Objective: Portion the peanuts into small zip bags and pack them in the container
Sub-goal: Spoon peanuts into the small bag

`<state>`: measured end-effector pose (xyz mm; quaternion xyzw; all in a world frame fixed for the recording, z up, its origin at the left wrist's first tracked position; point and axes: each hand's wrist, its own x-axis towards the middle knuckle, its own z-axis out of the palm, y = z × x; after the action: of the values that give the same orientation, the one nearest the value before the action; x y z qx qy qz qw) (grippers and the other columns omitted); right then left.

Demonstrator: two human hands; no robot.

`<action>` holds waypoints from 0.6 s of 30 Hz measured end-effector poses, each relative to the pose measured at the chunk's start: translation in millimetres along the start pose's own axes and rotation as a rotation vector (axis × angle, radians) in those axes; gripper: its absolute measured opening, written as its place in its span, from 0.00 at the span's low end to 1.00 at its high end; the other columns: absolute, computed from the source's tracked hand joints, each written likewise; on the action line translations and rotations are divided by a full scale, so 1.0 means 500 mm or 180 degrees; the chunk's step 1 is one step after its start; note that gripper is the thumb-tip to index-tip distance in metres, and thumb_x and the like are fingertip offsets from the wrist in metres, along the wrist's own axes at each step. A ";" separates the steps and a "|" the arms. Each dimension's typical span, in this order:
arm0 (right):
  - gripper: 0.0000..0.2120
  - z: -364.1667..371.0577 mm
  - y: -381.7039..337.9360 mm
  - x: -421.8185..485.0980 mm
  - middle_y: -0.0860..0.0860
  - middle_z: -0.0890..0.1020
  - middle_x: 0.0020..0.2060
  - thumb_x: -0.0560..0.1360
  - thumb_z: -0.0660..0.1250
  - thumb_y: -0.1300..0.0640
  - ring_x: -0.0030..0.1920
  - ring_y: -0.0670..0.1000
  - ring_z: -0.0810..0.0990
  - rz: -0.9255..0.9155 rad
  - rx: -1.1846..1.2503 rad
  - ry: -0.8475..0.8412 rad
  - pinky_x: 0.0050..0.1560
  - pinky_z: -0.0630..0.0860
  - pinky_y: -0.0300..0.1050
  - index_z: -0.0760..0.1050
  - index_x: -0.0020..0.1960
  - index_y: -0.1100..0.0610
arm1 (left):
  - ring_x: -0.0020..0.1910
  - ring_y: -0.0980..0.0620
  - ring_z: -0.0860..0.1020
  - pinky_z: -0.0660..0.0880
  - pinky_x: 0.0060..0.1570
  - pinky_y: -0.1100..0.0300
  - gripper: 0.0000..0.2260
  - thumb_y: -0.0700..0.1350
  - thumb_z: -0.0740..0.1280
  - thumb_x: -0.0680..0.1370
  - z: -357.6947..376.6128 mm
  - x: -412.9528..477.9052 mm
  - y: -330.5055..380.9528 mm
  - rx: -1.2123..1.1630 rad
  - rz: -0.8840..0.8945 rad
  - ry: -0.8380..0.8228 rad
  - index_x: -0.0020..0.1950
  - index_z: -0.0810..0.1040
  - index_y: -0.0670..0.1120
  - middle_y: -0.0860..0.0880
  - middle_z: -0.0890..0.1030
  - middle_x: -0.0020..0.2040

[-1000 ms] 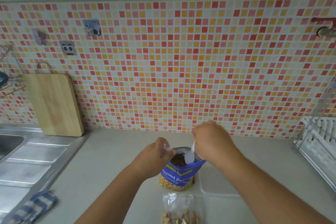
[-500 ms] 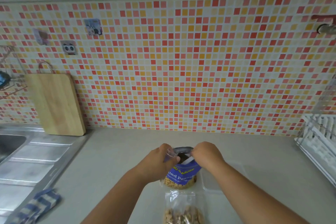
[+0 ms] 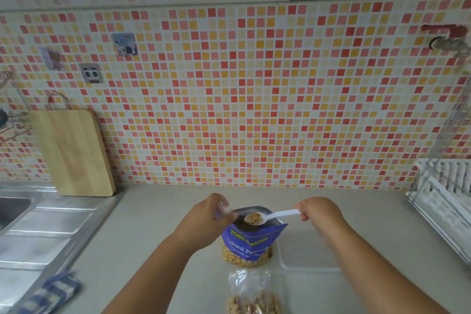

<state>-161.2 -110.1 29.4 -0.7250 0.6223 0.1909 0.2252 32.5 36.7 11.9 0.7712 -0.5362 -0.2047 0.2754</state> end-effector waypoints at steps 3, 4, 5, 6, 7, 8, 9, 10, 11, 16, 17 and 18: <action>0.06 -0.027 0.009 -0.024 0.52 0.65 0.33 0.79 0.56 0.61 0.34 0.49 0.65 0.0152 0.0344 0.0104 0.49 0.64 0.40 0.68 0.44 0.59 | 0.49 0.53 0.76 0.75 0.45 0.59 0.17 0.57 0.66 0.74 0.002 -0.004 0.008 0.0452 0.0183 -0.0009 0.59 0.69 0.54 0.53 0.78 0.55; 0.10 -0.034 0.010 -0.032 0.53 0.64 0.33 0.79 0.56 0.61 0.37 0.50 0.67 0.0183 0.0408 0.0113 0.50 0.64 0.40 0.67 0.39 0.59 | 0.50 0.52 0.76 0.75 0.46 0.59 0.18 0.57 0.66 0.73 0.004 -0.005 0.011 0.0540 0.0224 -0.0008 0.60 0.69 0.54 0.53 0.78 0.56; 0.12 -0.041 0.011 -0.040 0.53 0.64 0.33 0.79 0.56 0.61 0.41 0.52 0.68 0.0158 0.0475 0.0169 0.50 0.64 0.40 0.65 0.37 0.58 | 0.51 0.52 0.76 0.75 0.47 0.59 0.19 0.57 0.66 0.73 0.006 -0.004 0.014 0.0618 0.0266 -0.0007 0.61 0.69 0.54 0.52 0.78 0.57; 0.11 -0.049 0.011 -0.048 0.53 0.65 0.33 0.79 0.56 0.61 0.45 0.53 0.68 0.0141 0.0540 0.0234 0.49 0.65 0.41 0.66 0.38 0.58 | 0.51 0.52 0.75 0.74 0.47 0.59 0.19 0.57 0.67 0.73 0.008 -0.004 0.017 0.0676 0.0307 -0.0014 0.61 0.69 0.54 0.52 0.78 0.58; 0.08 -0.055 0.010 -0.048 0.53 0.65 0.33 0.78 0.57 0.61 0.46 0.53 0.68 0.0128 0.0643 0.0307 0.49 0.65 0.41 0.67 0.40 0.58 | 0.51 0.52 0.75 0.74 0.46 0.59 0.20 0.57 0.67 0.73 0.009 -0.003 0.020 0.0714 0.0334 -0.0031 0.62 0.69 0.54 0.52 0.78 0.58; 0.05 -0.059 0.006 -0.054 0.53 0.65 0.33 0.78 0.57 0.62 0.44 0.53 0.68 0.0107 0.0719 0.0378 0.48 0.65 0.41 0.69 0.43 0.58 | 0.51 0.53 0.75 0.74 0.46 0.60 0.20 0.57 0.67 0.73 0.011 -0.001 0.024 0.0736 0.0350 -0.0053 0.62 0.68 0.54 0.52 0.78 0.58; 0.04 -0.066 -0.004 -0.062 0.53 0.65 0.33 0.78 0.58 0.62 0.41 0.52 0.68 0.0090 0.0749 0.0441 0.48 0.66 0.41 0.69 0.45 0.58 | 0.51 0.53 0.75 0.74 0.46 0.60 0.20 0.57 0.67 0.73 0.012 0.001 0.026 0.0748 0.0354 -0.0072 0.62 0.68 0.54 0.52 0.78 0.58; 0.03 -0.066 -0.007 -0.067 0.53 0.66 0.33 0.77 0.59 0.62 0.37 0.51 0.68 0.0088 0.0797 0.0526 0.47 0.67 0.41 0.70 0.45 0.58 | 0.51 0.53 0.76 0.75 0.47 0.59 0.20 0.58 0.67 0.73 0.015 0.004 0.028 0.0754 0.0351 -0.0083 0.62 0.68 0.54 0.52 0.78 0.58; 0.04 -0.062 -0.008 -0.064 0.53 0.67 0.33 0.77 0.59 0.62 0.33 0.49 0.67 0.0043 0.0879 0.0624 0.45 0.68 0.40 0.71 0.44 0.58 | 0.51 0.52 0.76 0.76 0.48 0.58 0.20 0.58 0.67 0.72 0.017 0.006 0.029 0.0754 0.0344 -0.0093 0.62 0.68 0.54 0.53 0.78 0.57; 0.08 -0.032 -0.017 -0.094 0.50 0.76 0.33 0.76 0.61 0.61 0.32 0.47 0.73 -0.1162 0.1538 0.1231 0.34 0.73 0.37 0.77 0.43 0.62 | 0.49 0.51 0.77 0.76 0.47 0.57 0.20 0.57 0.66 0.73 0.036 0.015 0.044 0.0676 0.0353 -0.0101 0.62 0.68 0.53 0.52 0.78 0.55; 0.10 -0.032 -0.031 -0.109 0.52 0.78 0.35 0.77 0.60 0.60 0.35 0.49 0.75 -0.1415 0.1272 0.1326 0.38 0.74 0.40 0.79 0.45 0.62 | 0.49 0.50 0.76 0.74 0.46 0.57 0.20 0.57 0.65 0.74 0.041 0.016 0.050 0.0607 0.0379 -0.0072 0.62 0.68 0.52 0.51 0.78 0.54; 0.11 -0.033 -0.047 -0.127 0.53 0.79 0.39 0.77 0.59 0.59 0.39 0.51 0.75 -0.1712 0.0971 0.1445 0.41 0.73 0.42 0.80 0.47 0.60 | 0.48 0.49 0.76 0.74 0.45 0.56 0.19 0.57 0.65 0.75 0.046 0.016 0.056 0.0512 0.0415 -0.0029 0.61 0.68 0.51 0.50 0.78 0.53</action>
<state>-147.7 -64.6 80.8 -0.8444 0.4651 -0.1352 0.2290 1.4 16.7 12.1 0.7534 -0.6012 -0.1461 0.2228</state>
